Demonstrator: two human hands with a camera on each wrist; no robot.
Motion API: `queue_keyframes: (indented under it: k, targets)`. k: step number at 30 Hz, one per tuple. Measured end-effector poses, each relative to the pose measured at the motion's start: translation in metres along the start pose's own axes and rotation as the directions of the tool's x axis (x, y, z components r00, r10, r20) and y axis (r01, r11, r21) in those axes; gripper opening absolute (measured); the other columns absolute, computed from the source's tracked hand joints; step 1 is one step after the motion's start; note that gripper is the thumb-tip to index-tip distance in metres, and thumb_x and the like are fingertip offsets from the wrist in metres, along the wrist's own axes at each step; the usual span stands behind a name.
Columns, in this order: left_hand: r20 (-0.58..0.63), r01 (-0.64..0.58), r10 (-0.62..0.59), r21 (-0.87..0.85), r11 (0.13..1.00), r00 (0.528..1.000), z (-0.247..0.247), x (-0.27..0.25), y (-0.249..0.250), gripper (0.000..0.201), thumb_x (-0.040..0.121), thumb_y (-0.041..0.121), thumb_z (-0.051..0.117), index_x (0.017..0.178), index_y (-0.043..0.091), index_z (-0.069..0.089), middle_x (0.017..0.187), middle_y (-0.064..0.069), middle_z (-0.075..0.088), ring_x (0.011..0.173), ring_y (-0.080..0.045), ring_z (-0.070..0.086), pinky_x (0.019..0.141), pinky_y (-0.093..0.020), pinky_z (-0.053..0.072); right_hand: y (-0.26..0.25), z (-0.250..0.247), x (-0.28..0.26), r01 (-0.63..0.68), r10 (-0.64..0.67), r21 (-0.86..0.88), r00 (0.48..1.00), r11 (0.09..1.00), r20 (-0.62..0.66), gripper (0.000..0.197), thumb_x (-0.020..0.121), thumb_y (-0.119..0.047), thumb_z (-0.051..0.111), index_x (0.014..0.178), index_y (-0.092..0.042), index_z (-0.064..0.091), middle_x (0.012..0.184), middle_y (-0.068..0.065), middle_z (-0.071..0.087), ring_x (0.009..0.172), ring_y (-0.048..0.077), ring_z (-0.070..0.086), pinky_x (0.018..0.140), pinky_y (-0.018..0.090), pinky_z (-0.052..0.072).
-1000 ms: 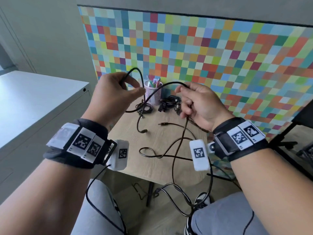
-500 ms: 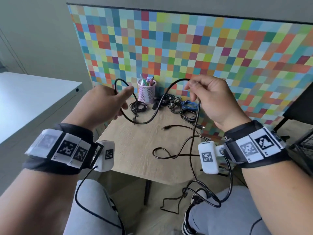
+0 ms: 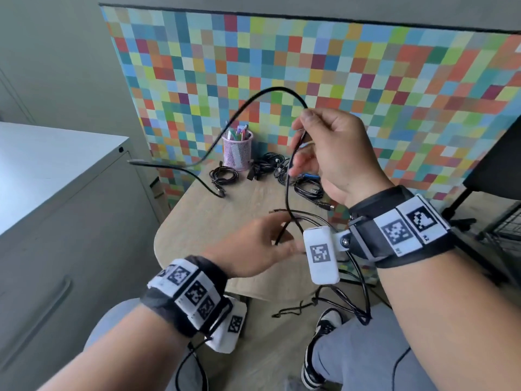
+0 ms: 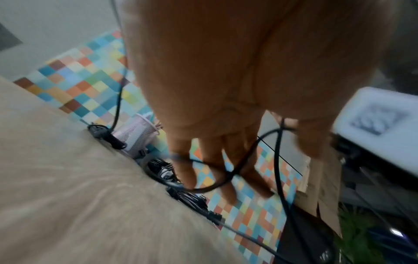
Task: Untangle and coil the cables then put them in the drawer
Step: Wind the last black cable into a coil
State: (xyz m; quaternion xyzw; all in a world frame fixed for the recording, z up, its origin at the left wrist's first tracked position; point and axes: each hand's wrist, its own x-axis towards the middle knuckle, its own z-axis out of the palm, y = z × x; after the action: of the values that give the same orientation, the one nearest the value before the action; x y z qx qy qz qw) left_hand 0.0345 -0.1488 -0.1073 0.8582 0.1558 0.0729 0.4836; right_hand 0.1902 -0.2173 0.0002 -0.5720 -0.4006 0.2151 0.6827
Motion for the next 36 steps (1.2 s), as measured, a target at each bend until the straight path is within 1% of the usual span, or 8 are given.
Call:
queue_keyframes:
  k: [3, 8, 13, 17, 23, 28, 31, 36]
  targets:
    - [-0.109, -0.028, 0.018, -0.089, 0.996, 0.994, 0.001, 0.006, 0.005, 0.031, 0.106, 0.040, 0.051, 0.101, 0.014, 0.067, 0.069, 0.002, 0.058, 0.059, -0.018, 0.055, 0.063, -0.032, 0.049, 0.002, -0.007, 0.000, -0.026, 0.025, 0.029, 0.999, 0.999, 0.041, 0.019, 0.109, -0.012, 0.049, 0.115, -0.005, 0.066, 0.093, 0.014, 0.070, 0.071, 0.027, 0.075, 0.069, 0.040, 0.064]
    - [-0.249, -0.058, 0.004, -0.212, 0.975, 0.969, -0.015, 0.007, 0.012, 0.024, 0.109, 0.024, 0.049, 0.097, 0.010, 0.065, 0.059, 0.003, 0.049, 0.049, -0.011, 0.035, 0.047, -0.025, 0.032, 0.010, -0.030, -0.012, -0.139, 0.158, -0.125, 0.974, 0.982, 0.164, 0.065, 0.104, -0.011, 0.060, 0.161, -0.020, 0.031, 0.138, 0.007, 0.061, 0.103, 0.032, 0.075, 0.086, 0.042, 0.063]
    - [-0.373, -0.139, -0.024, -0.405, 0.904, 0.927, -0.023, 0.006, 0.020, 0.015, 0.107, 0.013, 0.051, 0.097, 0.012, 0.062, 0.070, -0.005, 0.066, 0.046, -0.009, 0.034, 0.042, -0.015, 0.031, 0.020, -0.037, -0.030, -0.186, 0.248, -0.263, 0.942, 0.947, 0.228, 0.033, 0.109, -0.008, 0.047, 0.138, -0.018, 0.059, 0.118, 0.015, 0.072, 0.075, 0.031, 0.074, 0.074, 0.049, 0.064]
    - [-0.308, -0.154, 0.022, -0.412, 0.898, 0.951, -0.033, 0.001, 0.020, 0.020, 0.109, 0.013, 0.047, 0.096, 0.011, 0.062, 0.069, -0.004, 0.058, 0.049, -0.006, 0.035, 0.046, -0.015, 0.030, 0.034, -0.039, -0.043, -0.220, 0.322, -0.293, 0.874, 0.930, 0.364, 0.040, 0.109, 0.001, 0.041, 0.128, -0.023, 0.066, 0.116, 0.011, 0.075, 0.070, 0.030, 0.071, 0.062, 0.040, 0.061]
    - [-0.416, -0.186, 0.021, -0.360, 0.914, 0.909, -0.028, 0.004, 0.017, 0.010, 0.106, 0.008, 0.053, 0.102, 0.012, 0.061, 0.058, 0.007, 0.044, 0.049, -0.008, 0.034, 0.046, -0.019, 0.029, 0.045, -0.018, -0.052, -0.230, 0.281, -0.161, 0.802, 0.960, 0.527, 0.041, 0.100, -0.001, 0.061, 0.135, -0.024, 0.060, 0.120, 0.015, 0.071, 0.088, 0.031, 0.071, 0.082, 0.053, 0.060]
    - [-0.409, -0.204, 0.047, -0.349, 0.915, 0.911, -0.035, -0.004, 0.020, 0.010, 0.099, 0.007, 0.066, 0.094, -0.001, 0.062, 0.055, 0.001, 0.050, 0.046, -0.008, 0.035, 0.045, -0.020, 0.029, 0.055, -0.006, -0.044, -0.131, 0.290, -0.406, 0.887, 0.904, 0.360, 0.020, 0.104, -0.019, 0.061, 0.100, -0.008, 0.077, 0.071, 0.004, 0.061, 0.058, 0.023, 0.064, 0.062, 0.035, 0.059]
    - [-0.483, -0.279, 0.010, -0.488, 0.827, 0.875, -0.056, -0.015, 0.009, 0.006, 0.090, 0.013, 0.066, 0.085, 0.010, 0.069, 0.052, 0.007, 0.036, 0.047, -0.011, 0.027, 0.049, -0.028, 0.017, 0.062, -0.022, -0.041, -0.045, 0.258, -0.647, 0.936, 0.761, 0.239, 0.024, 0.104, -0.024, 0.061, 0.089, -0.011, 0.076, 0.057, 0.003, 0.064, 0.049, 0.016, 0.067, 0.060, 0.032, 0.053]
    - [-0.560, -0.324, -0.084, -0.589, 0.740, 0.824, -0.082, -0.025, 0.001, 0.016, 0.089, 0.008, 0.055, 0.079, 0.012, 0.067, 0.052, 0.005, 0.035, 0.045, -0.009, 0.023, 0.047, -0.026, 0.013, 0.078, -0.051, -0.036, -0.155, 0.350, -0.787, 0.933, 0.598, 0.082, 0.024, 0.104, -0.025, 0.061, 0.087, -0.016, 0.075, 0.072, 0.010, 0.076, 0.064, 0.024, 0.073, 0.069, 0.032, 0.057]
